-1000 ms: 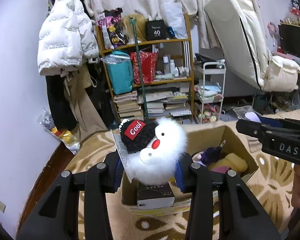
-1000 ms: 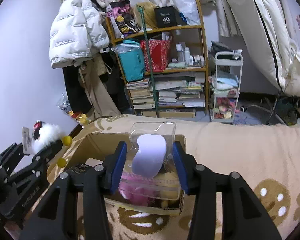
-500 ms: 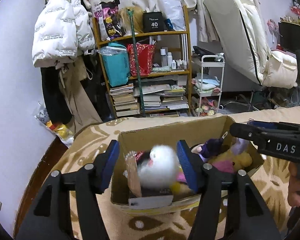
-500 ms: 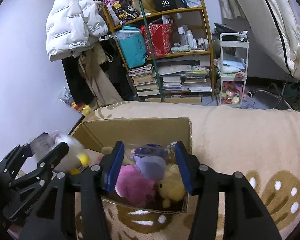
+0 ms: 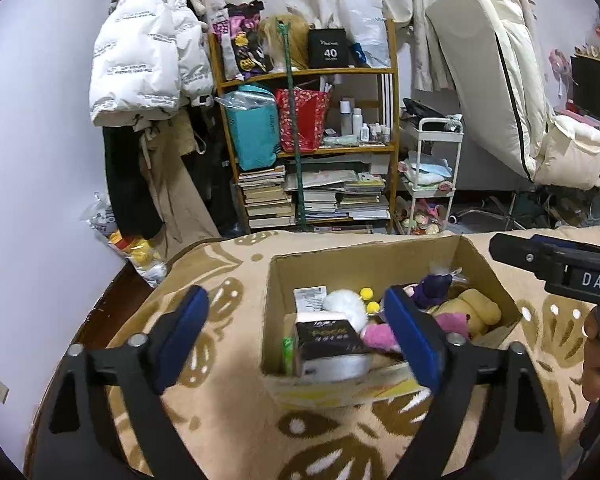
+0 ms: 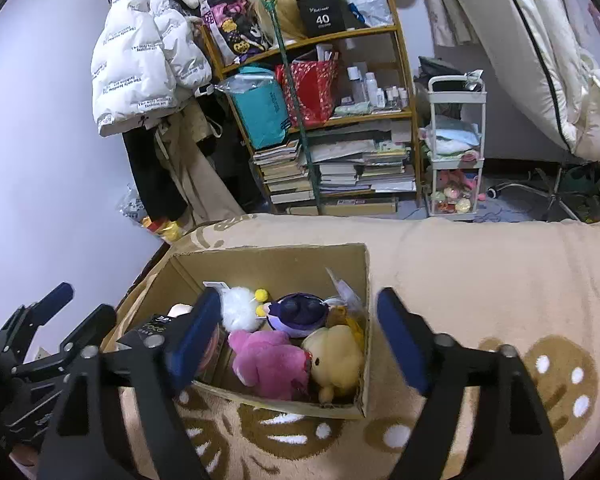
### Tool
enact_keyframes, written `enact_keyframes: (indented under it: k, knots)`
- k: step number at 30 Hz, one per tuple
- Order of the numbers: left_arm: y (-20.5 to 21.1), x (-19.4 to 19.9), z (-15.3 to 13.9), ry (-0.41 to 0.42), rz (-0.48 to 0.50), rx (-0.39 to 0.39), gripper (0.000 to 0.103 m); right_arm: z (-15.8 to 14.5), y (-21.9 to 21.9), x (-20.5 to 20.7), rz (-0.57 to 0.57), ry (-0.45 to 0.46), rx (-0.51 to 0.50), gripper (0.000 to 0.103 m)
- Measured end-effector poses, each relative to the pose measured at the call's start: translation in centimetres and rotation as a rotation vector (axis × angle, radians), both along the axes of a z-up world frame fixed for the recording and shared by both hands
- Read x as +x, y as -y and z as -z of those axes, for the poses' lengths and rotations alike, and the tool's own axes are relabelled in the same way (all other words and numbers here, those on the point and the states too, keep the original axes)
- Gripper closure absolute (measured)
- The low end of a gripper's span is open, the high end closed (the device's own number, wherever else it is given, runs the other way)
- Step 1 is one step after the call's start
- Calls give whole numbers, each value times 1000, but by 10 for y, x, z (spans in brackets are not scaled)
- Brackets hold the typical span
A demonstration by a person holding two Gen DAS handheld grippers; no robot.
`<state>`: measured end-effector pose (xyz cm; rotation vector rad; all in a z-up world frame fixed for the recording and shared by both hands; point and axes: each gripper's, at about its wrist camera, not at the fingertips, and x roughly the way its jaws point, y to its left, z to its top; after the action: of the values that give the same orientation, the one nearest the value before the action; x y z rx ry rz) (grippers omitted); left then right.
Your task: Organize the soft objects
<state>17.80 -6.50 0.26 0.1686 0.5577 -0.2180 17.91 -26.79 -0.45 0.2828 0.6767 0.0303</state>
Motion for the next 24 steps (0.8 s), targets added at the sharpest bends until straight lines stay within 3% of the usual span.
enact_keyframes:
  k: [3,7,13,24]
  knots:
    - [-8,-14,-10,22,-21,1,6,-11,-2,-11,8,24,-45,0]
    - [-17,-31,-21,47,-56,5,5,-26,-6,-29,44,61,-100,0]
    - [-34,-59,-45,60,-81,-58,2,-48,-12,-55,30,70,-147,0]
    - [-56,-114,-80,132,-93,-63,1,-86,-13,-112,42,160,-148,0]
